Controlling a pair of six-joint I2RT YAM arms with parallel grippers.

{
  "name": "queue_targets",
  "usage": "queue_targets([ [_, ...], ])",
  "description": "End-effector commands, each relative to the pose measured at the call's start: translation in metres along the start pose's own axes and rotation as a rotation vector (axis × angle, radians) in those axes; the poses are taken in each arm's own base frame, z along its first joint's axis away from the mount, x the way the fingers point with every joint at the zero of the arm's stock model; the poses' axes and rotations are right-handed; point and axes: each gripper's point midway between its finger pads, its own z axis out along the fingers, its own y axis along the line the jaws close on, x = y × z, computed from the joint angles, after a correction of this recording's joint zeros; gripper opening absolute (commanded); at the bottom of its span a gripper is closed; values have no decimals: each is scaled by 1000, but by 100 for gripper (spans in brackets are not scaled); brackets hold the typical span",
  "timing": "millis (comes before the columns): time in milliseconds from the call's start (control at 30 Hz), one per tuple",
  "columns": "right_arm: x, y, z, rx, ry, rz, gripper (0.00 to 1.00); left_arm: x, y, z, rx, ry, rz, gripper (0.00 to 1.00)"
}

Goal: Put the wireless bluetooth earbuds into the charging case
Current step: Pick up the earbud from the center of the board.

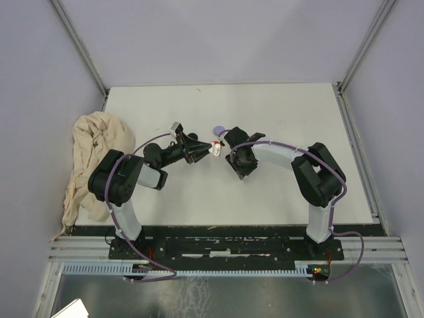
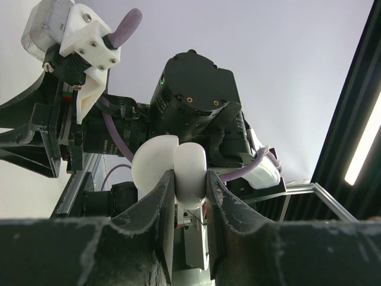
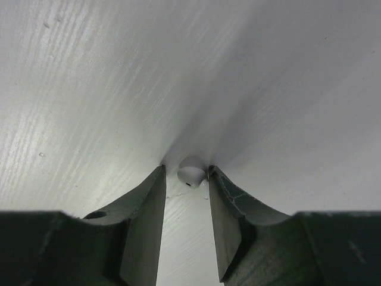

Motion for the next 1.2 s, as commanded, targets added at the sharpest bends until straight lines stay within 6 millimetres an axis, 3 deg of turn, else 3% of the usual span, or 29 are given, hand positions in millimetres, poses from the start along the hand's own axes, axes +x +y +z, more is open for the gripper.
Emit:
queue_targets([
  [0,-11,-4,0,6,-21,-1,42,11,-26,-1,97,51,83,3],
  [300,-10,-7,2,8,-13,9,33,10,-26,0,96,51,82,3],
  [467,-13,-8,1,3,-13,14,21,10,-25,0,94,52,80,3],
  [600,-27,-12,-9,8,-70,41,11,10,-25,0,95,54,81,3],
  [767,-72,-28,-56,30,-315,138,6,11,-27,0,96,60,78,3],
  [933,-120,-36,-133,17,-671,167,4,17,-25,-1,78,94,56,3],
  [1067,-141,-25,-192,-74,-974,136,3,23,-17,1,45,125,49,3],
  [1167,-144,-9,-221,-157,-1152,62,1,29,-11,4,9,150,47,3],
])
